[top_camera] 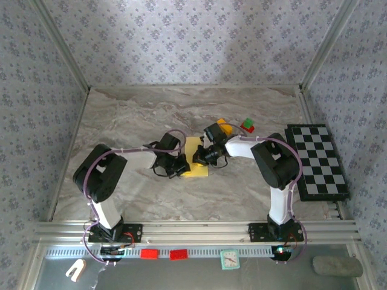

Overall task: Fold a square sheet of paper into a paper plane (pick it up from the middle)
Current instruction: Fold the triangle a second time at the center of the table.

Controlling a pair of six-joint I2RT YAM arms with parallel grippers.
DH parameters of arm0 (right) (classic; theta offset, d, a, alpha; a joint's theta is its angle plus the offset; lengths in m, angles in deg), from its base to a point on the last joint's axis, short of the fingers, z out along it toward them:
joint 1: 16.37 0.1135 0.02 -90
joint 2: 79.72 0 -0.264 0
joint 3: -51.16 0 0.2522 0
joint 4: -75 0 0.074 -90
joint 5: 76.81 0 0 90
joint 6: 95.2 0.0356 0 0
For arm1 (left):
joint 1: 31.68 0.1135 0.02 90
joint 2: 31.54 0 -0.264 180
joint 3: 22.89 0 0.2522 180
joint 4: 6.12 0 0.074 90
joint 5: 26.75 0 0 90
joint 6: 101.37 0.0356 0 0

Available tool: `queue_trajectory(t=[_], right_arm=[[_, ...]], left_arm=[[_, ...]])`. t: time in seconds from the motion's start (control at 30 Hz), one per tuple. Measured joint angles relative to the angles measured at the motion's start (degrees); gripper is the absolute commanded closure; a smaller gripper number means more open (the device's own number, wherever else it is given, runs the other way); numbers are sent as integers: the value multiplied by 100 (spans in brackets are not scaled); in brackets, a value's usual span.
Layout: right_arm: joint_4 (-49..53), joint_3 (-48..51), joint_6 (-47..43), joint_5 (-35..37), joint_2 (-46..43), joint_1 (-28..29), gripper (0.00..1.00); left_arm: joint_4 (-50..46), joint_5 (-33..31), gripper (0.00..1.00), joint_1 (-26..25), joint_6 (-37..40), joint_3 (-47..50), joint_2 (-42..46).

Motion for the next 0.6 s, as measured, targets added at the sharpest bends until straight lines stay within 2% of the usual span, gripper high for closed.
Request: queue_trajectory(t=[0.37, 0.6], right_arm=[[-17, 0, 4, -50, 13, 13, 98], [-20, 0, 22, -52, 13, 13, 97]], left_arm=[[-1051, -323, 100, 0, 192, 177, 575], [-813, -313, 100, 0, 170, -280, 579]])
